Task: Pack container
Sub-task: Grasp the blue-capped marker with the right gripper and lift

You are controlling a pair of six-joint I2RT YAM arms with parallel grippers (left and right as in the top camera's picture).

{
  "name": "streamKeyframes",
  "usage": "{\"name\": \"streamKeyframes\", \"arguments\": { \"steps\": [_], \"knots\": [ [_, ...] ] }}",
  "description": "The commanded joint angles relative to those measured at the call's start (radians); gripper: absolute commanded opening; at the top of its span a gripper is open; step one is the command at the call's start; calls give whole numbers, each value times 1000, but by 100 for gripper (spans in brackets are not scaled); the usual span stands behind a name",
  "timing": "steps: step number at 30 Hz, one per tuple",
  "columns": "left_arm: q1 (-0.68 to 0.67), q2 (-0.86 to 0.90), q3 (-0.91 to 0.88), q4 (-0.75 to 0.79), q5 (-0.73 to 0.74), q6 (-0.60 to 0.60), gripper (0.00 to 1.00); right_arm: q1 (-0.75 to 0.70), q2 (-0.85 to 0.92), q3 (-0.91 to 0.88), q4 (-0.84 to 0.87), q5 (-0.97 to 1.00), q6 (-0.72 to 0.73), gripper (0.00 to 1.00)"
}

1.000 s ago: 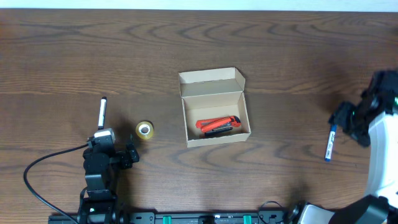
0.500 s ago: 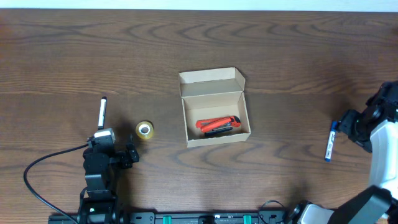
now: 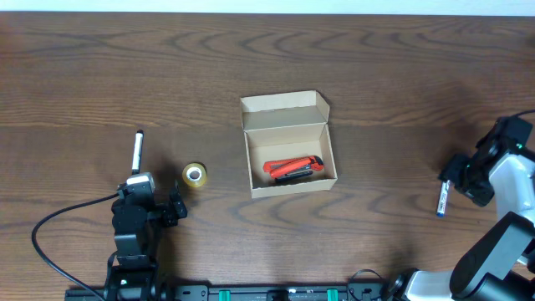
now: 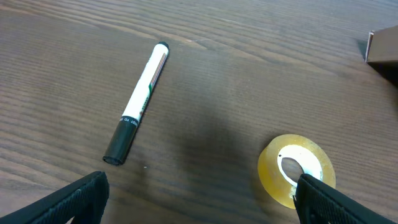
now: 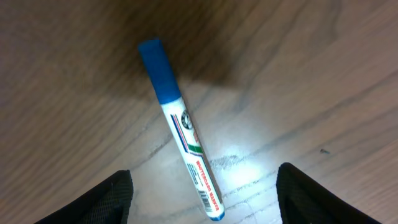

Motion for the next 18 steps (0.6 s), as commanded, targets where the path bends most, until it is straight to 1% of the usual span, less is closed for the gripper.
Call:
{"name": "streamKeyframes", "arguments": {
  "steps": [1,6,18],
  "knots": [
    [6,0,-6,-47,0,-8,95,7,5,-74,42,-11,19,66],
    [6,0,-6,-47,0,-8,95,13,5,-149,121,-14,27,66],
    [6,0,-6,-47,0,-8,95,13,5,-218,229,-14,22,65]
  ]
}}
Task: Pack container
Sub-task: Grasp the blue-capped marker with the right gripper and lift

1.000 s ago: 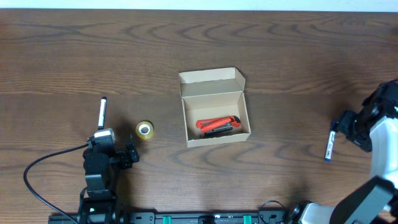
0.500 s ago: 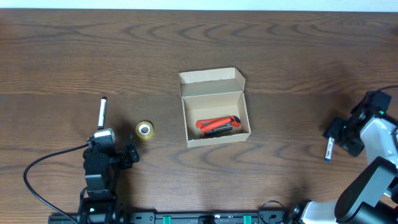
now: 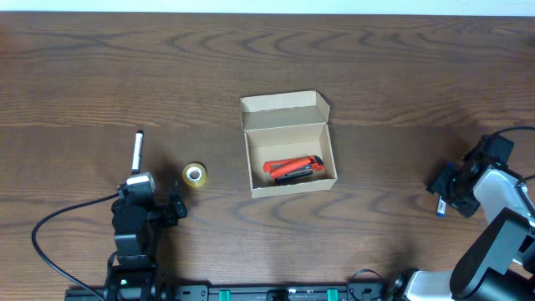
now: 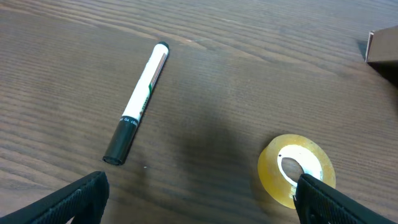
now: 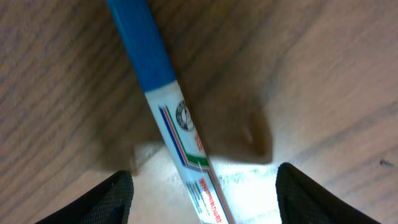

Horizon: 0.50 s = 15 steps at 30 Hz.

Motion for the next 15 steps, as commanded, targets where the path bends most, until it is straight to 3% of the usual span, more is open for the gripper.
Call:
{"name": "streamKeyframes", "arguments": {
  "steps": [1,7,10,15],
  "knots": [
    [6,0,-6,-47,0,-8,95,11,5,-38,26,-4,13,65],
    [6,0,-6,-47,0,-8,95,11,5,-72,51,-4,13,64],
    [6,0,-6,-47,0,-8,95,11,5,-72,52,-8,14,45],
    [6,0,-6,-47,0,-8,95,11,5,-72,56,-15,14,26]
  ]
}}
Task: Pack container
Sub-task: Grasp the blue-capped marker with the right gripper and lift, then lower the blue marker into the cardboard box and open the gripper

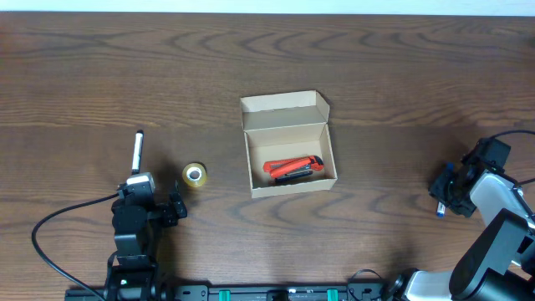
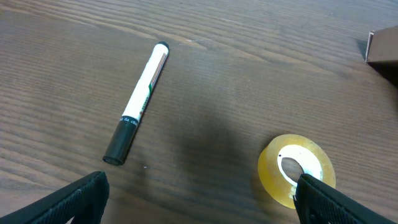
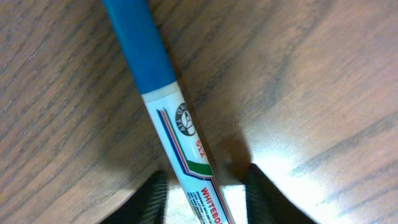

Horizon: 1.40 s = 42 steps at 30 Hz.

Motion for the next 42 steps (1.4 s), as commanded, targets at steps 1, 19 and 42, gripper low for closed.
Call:
{"name": "streamKeyframes", "arguments": {
  "steps": [1,19,42],
  "knots": [
    [6,0,-6,-47,0,-8,95,11,10,-28,-5,-9,2,24],
    [6,0,-6,-46,0,-8,95,11,3,-14,21,-98,1,1],
    [6,0,-6,-47,0,-8,95,445,-173,488,-167,-589,-600,1]
  ]
}}
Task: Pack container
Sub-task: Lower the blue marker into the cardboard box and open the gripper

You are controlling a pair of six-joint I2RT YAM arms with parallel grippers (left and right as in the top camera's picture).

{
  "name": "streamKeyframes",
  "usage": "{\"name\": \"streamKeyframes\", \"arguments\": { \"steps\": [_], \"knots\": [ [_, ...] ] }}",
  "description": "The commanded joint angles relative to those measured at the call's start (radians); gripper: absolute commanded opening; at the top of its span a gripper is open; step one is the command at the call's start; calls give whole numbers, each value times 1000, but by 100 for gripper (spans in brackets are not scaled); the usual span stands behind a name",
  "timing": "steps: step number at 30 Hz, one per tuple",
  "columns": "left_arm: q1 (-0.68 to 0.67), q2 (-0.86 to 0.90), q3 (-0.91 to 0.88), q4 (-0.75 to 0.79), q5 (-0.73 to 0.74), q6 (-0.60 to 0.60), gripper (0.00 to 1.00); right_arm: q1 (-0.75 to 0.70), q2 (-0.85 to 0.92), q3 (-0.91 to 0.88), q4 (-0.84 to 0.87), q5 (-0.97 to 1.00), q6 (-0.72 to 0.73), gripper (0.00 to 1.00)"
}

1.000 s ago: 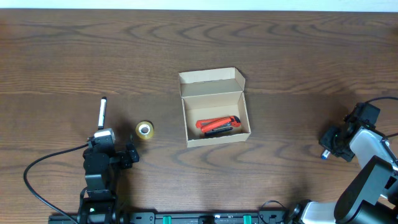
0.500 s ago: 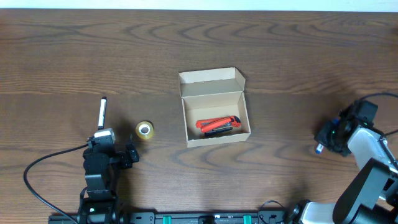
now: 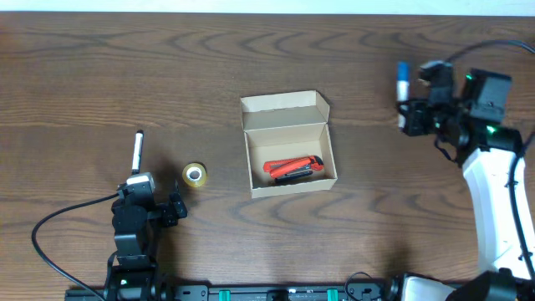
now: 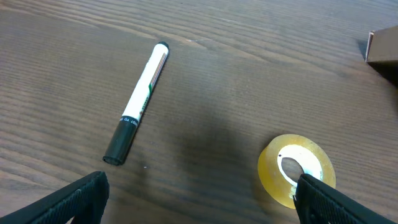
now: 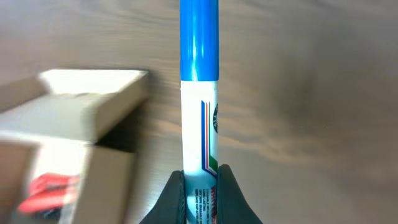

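An open cardboard box [image 3: 289,144] sits mid-table with a red and black tool [image 3: 292,169] inside; the box's corner [image 5: 81,106] shows blurred at the left of the right wrist view. My right gripper [image 3: 411,107] is raised to the right of the box, shut on a blue-capped whiteboard marker [image 5: 199,93] that points away from the camera. My left gripper [image 4: 199,198] rests open near the table's front left. A black-capped marker [image 4: 137,102] and a roll of yellow tape [image 4: 297,168] lie just ahead of it.
The black-capped marker [image 3: 138,151] and the tape roll [image 3: 194,175] lie left of the box. The box's lid flap [image 3: 282,103] stands open at its far side. A black cable [image 3: 58,226] loops beside the left arm.
My right gripper was down on the table at the right edge, closing round the blue marker. Now it holds the marker in the air, nearer the box. The left arm has not moved.
My right gripper first hung open above the blue marker lying near the table's right edge. It then stood lower round the marker, then closed on it. Now the marker is held aloft right of the box. The left gripper stayed still and open throughout.
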Motion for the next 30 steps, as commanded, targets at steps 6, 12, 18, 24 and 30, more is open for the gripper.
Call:
{"name": "streamKeyframes", "arguments": {
  "steps": [6,12,18,24,30],
  "knots": [
    [6,0,-6,-47,0,-8,95,257,13,166,-140,-84,-386,1],
    [6,0,-6,-46,0,-8,95,414,84,260,-287,-105,-574,1],
    [6,0,-6,-40,0,-8,95,554,177,338,-403,64,-720,1],
    [6,0,-6,-40,0,-8,95,667,243,349,-441,151,-909,1],
    [6,0,-6,-40,0,-8,95,702,320,349,-462,209,-909,1]
  ]
}}
